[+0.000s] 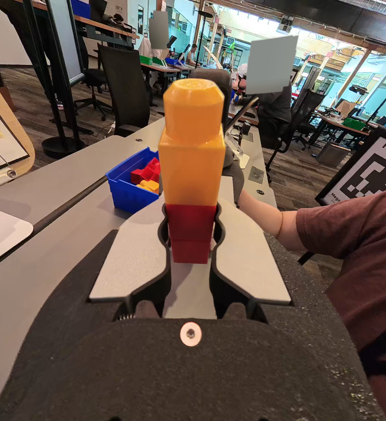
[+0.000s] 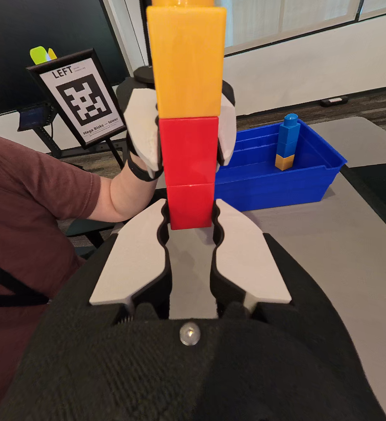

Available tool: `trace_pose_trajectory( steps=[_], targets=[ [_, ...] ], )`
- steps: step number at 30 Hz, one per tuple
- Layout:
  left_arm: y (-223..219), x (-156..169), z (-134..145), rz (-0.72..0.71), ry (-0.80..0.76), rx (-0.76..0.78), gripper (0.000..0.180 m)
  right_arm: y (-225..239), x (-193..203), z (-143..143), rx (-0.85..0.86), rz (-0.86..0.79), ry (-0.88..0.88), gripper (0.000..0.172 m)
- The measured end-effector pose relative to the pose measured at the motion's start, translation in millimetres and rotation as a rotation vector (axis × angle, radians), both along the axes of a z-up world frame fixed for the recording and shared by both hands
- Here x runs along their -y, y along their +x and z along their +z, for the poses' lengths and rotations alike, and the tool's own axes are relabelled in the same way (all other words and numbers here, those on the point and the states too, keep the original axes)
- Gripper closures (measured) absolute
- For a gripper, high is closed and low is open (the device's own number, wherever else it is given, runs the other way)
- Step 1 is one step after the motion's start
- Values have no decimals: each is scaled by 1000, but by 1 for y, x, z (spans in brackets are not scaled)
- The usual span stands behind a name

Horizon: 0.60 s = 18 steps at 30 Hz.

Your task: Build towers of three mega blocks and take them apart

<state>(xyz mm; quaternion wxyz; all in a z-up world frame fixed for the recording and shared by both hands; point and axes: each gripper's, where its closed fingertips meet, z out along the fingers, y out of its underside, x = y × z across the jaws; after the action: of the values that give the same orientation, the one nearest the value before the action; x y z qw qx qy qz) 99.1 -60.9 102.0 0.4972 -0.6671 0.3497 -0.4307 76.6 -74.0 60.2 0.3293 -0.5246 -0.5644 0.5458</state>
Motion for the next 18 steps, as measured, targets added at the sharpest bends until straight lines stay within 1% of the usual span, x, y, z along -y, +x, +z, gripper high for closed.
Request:
trace_pose_trajectory(
  steps=[3,8,9,11,12,13,14,15,16,17,18],
  targets=[
    [-1,-2,-1,-15,-13,5,145,0,-2,0,0,-13,-1,136],
    [1,-3,3,-35,-50,67,145,4,-2,1,35,-18,-12,135],
    [1,-3,8,-36,-49,110,144,7,-2,-4,83,-25,11,136],
    [-22,0,50,-15,-5,381,145,12,-11,-32,259,-82,143,136],
    [-39,3,63,-16,7,446,145,15,-15,-36,299,-105,178,136],
    [-50,7,67,-22,18,420,145,22,-20,-34,316,-127,190,135],
    [-59,7,64,5,37,349,144,34,-30,-27,319,-178,198,135],
    [-67,2,58,78,70,263,144,54,-47,-20,333,-257,202,135],
    [-71,-2,51,146,102,169,145,81,-68,-17,368,-359,199,136],
    [-70,-2,43,174,123,76,145,114,-93,-19,419,-481,193,135],
    [-62,1,35,157,130,-3,145,150,-119,-26,479,-617,169,135]
  ],
)
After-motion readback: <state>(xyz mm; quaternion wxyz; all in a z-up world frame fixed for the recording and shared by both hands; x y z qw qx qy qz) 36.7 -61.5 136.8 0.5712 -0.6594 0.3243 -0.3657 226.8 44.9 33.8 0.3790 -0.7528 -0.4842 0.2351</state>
